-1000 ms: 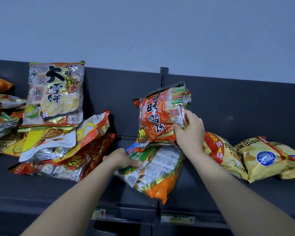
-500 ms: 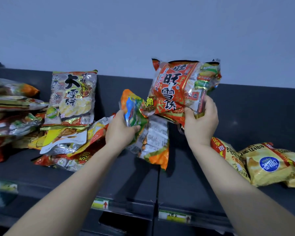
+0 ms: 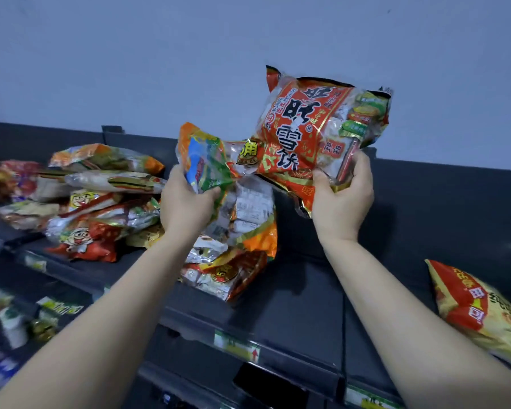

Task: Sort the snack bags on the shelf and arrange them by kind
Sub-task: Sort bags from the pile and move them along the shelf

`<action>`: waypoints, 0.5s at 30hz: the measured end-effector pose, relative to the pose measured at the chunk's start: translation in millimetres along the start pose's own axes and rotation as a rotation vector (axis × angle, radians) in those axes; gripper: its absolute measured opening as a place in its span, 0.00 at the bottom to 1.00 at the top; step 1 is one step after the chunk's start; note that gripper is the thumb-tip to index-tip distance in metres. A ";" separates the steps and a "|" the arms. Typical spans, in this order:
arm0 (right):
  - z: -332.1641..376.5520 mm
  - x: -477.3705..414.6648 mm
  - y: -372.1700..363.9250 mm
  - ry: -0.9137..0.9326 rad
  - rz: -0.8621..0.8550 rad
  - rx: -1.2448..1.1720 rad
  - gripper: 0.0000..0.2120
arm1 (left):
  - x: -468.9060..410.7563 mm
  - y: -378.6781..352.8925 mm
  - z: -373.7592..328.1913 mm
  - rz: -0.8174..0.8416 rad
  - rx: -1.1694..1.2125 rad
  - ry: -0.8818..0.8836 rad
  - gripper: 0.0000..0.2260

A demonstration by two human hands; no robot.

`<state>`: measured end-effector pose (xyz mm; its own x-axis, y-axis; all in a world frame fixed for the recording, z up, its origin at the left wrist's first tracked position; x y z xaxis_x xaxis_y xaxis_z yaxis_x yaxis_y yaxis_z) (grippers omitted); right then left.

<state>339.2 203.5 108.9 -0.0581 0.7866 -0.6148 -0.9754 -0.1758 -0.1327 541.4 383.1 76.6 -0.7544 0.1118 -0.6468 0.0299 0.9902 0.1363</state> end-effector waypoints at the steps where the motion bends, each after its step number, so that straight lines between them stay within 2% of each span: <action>1: 4.3 4.4 -11.6 0.002 0.008 -0.014 0.20 | -5.8 11.6 8.1 -0.031 0.034 0.031 0.15; 5: 18.9 26.9 -65.4 0.006 0.048 -0.061 0.21 | -29.8 57.5 40.7 -0.097 0.128 0.097 0.14; 15: 38.3 108.0 -217.0 0.004 0.121 -0.060 0.18 | -95.1 183.2 142.0 -0.132 0.018 0.106 0.15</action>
<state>536.4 349.3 101.1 -0.1735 0.7554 -0.6319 -0.9470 -0.3040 -0.1034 711.8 565.8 56.5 -0.8177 -0.0276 -0.5750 -0.0627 0.9972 0.0413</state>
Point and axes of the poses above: each hand's wrist, its own x-axis away from the middle knuckle, its own y-axis out of the back of the hand, z = x × y, the point moved 7 cm from there along -x, towards the middle knuckle, and after that the axes turned 10 degrees about -y, right-handed, at the moved point
